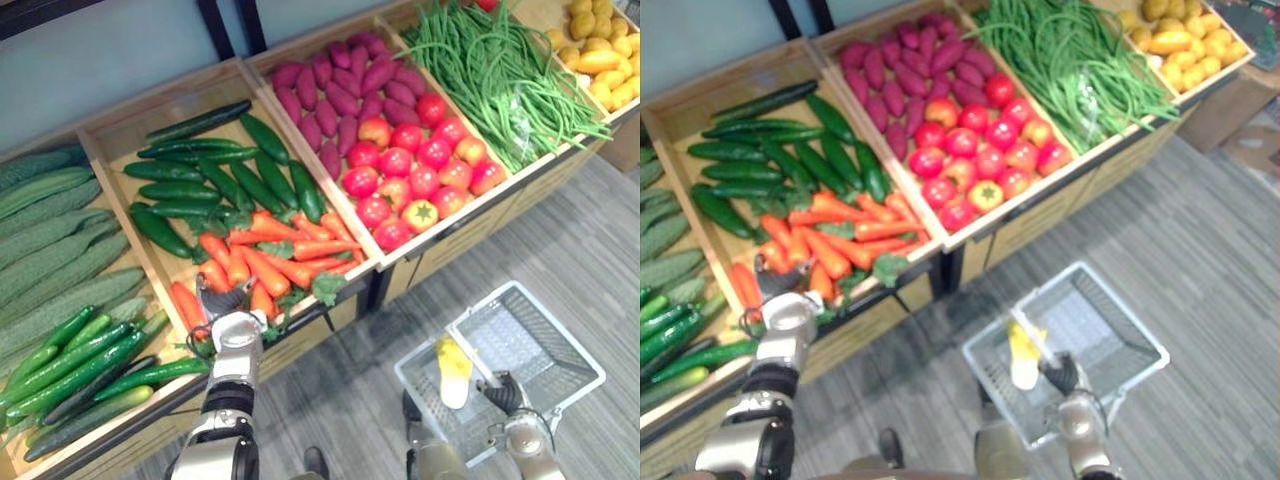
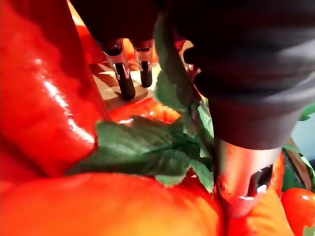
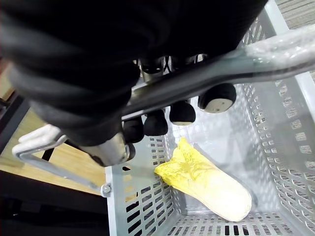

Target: Pick vegetable in the basket

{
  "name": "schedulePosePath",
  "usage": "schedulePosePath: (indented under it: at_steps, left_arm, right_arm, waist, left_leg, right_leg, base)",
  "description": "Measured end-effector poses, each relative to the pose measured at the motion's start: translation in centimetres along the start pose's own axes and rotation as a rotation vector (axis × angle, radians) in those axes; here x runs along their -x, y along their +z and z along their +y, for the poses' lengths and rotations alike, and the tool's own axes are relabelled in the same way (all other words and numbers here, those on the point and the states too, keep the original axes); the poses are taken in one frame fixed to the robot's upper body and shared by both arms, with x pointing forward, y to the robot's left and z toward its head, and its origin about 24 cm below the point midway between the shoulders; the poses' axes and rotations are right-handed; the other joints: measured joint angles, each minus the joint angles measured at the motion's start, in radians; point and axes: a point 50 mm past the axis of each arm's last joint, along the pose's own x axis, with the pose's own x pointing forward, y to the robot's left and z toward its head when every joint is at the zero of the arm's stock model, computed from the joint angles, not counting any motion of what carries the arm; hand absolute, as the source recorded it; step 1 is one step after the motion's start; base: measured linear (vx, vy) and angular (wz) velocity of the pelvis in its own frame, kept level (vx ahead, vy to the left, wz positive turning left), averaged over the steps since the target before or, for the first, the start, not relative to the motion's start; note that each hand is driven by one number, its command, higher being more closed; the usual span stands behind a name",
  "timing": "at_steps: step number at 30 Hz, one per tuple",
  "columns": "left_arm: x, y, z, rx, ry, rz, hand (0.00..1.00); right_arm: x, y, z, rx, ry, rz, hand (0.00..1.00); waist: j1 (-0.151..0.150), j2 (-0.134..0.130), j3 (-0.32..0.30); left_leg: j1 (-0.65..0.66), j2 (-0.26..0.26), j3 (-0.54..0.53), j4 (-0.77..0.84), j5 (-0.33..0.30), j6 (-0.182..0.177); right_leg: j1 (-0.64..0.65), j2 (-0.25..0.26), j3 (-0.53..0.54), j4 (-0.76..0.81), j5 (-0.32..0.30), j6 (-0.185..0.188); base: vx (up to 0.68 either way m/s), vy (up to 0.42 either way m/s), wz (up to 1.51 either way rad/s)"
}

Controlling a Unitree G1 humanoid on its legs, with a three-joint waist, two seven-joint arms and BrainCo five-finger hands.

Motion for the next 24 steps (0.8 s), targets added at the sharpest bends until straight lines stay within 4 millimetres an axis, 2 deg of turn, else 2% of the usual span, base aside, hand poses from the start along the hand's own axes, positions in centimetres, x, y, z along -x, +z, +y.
schedulePosePath:
  at_steps: [4, 5, 13, 24]
  left_arm:
    - [-1.0, 0.3, 0.9, -0.095, 0.025, 0.005, 0.0]
    - [-1.2, 0.4, 1.0, -0.136, 0.031, 0.0, 1.0]
    - [-3.0, 2.2, 2.6, -0.32, 0.057, -0.028, 1.0]
    - [-2.8, 2.5, 1.4, -0.319, -0.011, -0.037, 1.0]
  right_arm:
    - [-0.1, 0.2, 0.0, 0.002, 0.006, -0.012, 1.0]
    - [-0.1, 0.2, -0.1, 0.004, 0.006, -0.014, 1.0]
    - [-0.2, 0.4, -0.3, 0.006, 0.011, -0.041, 1.0]
    - [-0.1, 0.3, -0.2, 0.007, 0.014, -0.043, 1.0]
  waist:
    - [-0.009, 0.0, 0.001]
    - [-0.008, 0.004, 0.004]
    - [-0.01, 0.01, 0.018]
    - [-0.012, 0.01, 0.019]
  left_leg:
    - [-0.002, 0.001, 0.016, -0.004, 0.003, -0.001]
    - [-0.002, 0.002, 0.02, -0.004, 0.003, -0.001]
    - [-0.001, 0.004, 0.021, -0.006, 0.004, -0.003]
    - [0.002, 0.001, 0.017, -0.004, 0.004, -0.003]
  right_leg:
    - [-0.012, 0.0, 0.01, 0.0, 0.002, 0.003]
    - [-0.015, 0.0, 0.015, 0.0, 0.004, 0.002]
    - [-0.016, 0.0, 0.016, 0.0, 0.004, 0.002]
    - [-0.006, -0.006, 0.005, 0.0, 0.004, 0.002]
  base:
    - [-0.03, -0.051, -0.09]
    - [-0.01, -0.037, -0.11]
    - [0.0, -0.031, -0.01]
    - [0.0, -0.009, 0.01]
